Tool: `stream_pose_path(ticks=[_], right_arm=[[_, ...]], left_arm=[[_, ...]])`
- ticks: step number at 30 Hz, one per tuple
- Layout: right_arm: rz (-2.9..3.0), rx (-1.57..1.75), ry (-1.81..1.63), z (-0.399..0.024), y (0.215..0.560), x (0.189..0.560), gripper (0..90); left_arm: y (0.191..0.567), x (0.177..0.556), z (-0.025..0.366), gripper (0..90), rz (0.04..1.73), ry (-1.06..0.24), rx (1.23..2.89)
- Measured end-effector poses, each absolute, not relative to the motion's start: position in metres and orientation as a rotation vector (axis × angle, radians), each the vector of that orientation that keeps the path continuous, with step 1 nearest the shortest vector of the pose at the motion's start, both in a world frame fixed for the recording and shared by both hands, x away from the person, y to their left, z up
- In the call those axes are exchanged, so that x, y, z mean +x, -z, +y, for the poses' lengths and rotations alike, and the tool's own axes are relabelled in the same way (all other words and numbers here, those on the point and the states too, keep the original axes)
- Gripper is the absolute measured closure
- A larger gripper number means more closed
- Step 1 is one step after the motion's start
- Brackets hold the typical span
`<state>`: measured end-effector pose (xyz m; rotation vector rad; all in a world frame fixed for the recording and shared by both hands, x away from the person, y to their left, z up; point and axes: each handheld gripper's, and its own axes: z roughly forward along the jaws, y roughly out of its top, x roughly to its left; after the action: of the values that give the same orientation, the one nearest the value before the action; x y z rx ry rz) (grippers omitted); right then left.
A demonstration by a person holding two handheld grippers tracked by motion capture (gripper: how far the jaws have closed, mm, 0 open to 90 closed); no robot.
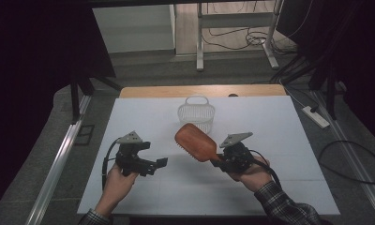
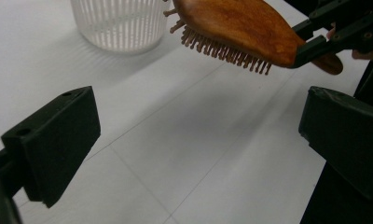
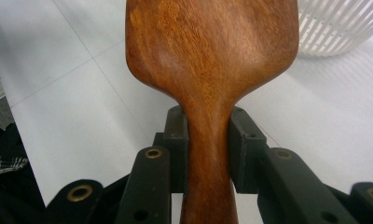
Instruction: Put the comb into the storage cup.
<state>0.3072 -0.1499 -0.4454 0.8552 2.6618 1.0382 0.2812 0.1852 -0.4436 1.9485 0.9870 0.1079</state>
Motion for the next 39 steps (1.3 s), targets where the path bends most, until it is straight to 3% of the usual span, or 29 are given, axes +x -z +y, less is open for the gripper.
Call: stream_pose_path(ticks=[39], right_arm=[[2.600, 0.792, -1.171, -0.142, 0.434, 0.295, 71.8]], left_arm=[[0.441, 0.323, 0.141, 0.0, 0.984, 0.115, 1.840]])
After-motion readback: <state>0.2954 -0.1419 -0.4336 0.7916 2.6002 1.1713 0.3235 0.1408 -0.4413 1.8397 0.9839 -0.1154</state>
